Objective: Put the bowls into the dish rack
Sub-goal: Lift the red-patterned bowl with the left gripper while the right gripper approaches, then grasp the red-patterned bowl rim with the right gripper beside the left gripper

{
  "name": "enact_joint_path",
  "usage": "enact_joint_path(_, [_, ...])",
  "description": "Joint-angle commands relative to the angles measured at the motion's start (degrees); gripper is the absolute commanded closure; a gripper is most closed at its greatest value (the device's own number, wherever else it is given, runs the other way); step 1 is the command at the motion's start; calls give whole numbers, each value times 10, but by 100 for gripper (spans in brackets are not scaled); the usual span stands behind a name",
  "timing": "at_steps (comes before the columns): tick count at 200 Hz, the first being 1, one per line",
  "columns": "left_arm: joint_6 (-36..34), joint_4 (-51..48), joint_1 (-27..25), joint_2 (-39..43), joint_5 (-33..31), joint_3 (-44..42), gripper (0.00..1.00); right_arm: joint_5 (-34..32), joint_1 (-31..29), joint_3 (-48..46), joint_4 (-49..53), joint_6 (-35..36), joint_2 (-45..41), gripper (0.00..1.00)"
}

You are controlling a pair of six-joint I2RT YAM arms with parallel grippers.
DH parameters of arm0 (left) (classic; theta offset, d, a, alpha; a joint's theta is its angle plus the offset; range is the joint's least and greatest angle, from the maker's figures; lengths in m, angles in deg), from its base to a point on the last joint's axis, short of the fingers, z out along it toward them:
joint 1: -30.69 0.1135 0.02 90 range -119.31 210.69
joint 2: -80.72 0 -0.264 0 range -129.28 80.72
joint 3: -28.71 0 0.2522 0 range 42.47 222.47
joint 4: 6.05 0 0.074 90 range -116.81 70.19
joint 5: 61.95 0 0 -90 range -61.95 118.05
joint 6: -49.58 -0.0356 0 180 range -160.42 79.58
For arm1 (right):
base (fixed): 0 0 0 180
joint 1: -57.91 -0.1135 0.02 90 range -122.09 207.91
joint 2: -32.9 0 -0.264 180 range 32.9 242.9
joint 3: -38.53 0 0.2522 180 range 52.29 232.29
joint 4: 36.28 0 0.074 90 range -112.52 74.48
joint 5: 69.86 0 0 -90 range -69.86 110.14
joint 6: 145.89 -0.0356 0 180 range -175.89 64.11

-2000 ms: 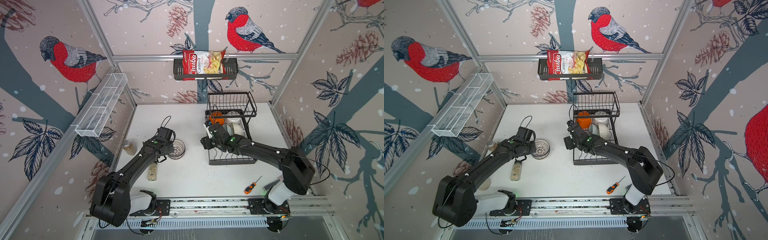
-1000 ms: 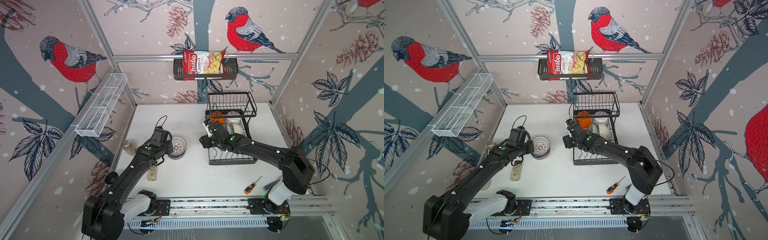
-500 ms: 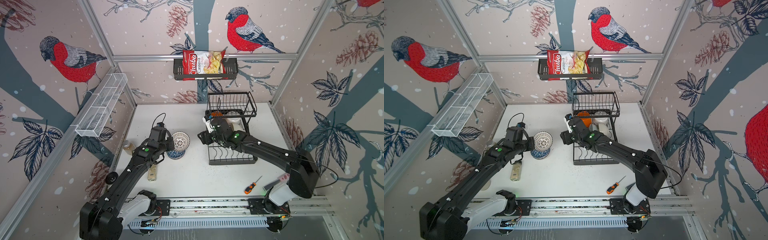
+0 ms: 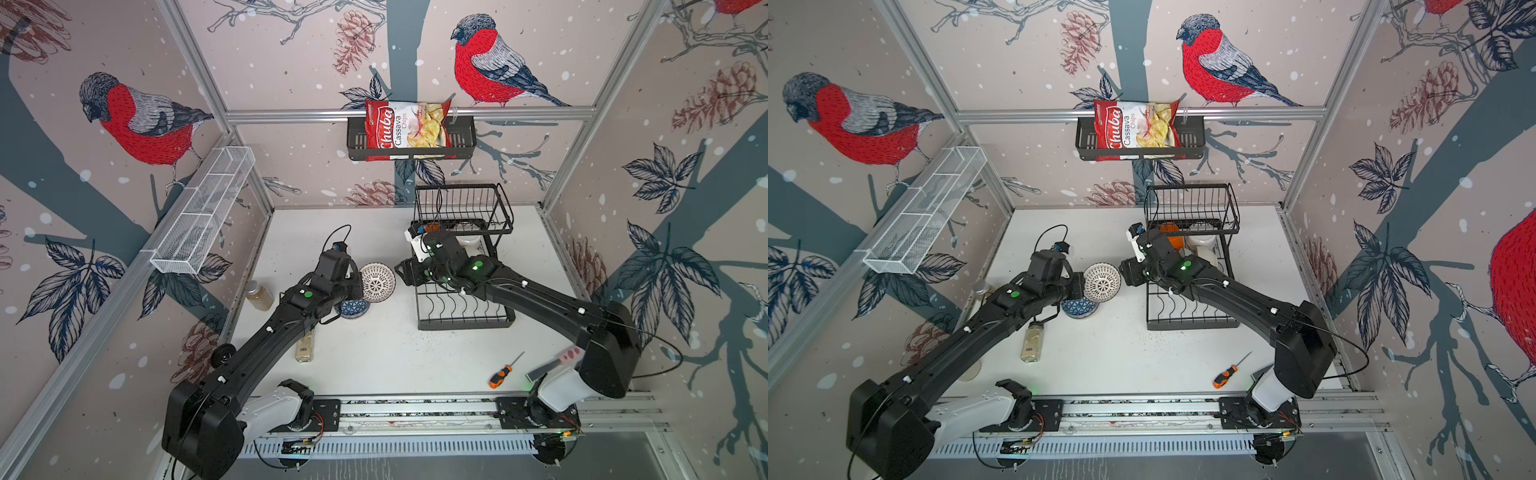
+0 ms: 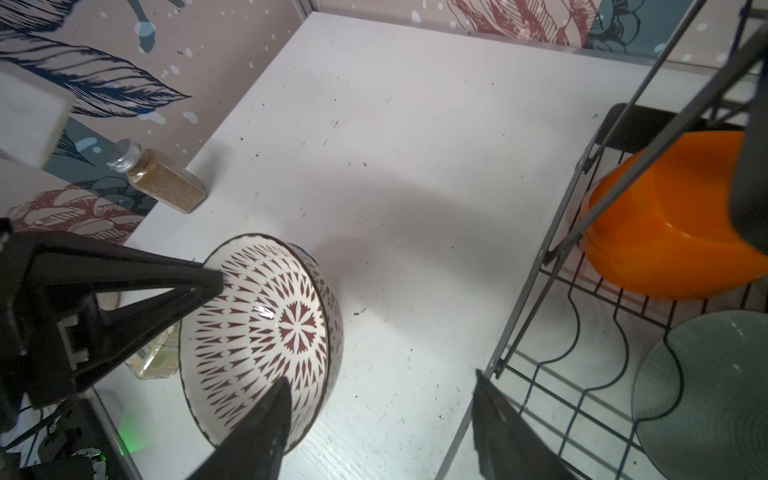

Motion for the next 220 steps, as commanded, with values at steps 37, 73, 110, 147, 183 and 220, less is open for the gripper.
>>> enact_joint_path(37, [11,61,-20,-32,-15,16,100,-10,-2,9,27,-6,18,33])
enact_joint_path(73, [12,79,-24,-47,-5,21,100,-17,-6,12,31,-9,35,36])
enact_joint_path(110, [11,85,-29,-54,-1,26,100,-24,-8,19,30,-14,58,42])
enact_joint_path(147, [14,97,-33,-57,3,23,100,-29,-12,32,30,-20,78,50])
enact_joint_path(183, [16,106,-36,-63,3,20,100,-46,-14,45,39,-28,94,62])
enact_joint_path(220, [15,105,-39,-76,-6,23,100,-66,-14,49,47,-35,101,65])
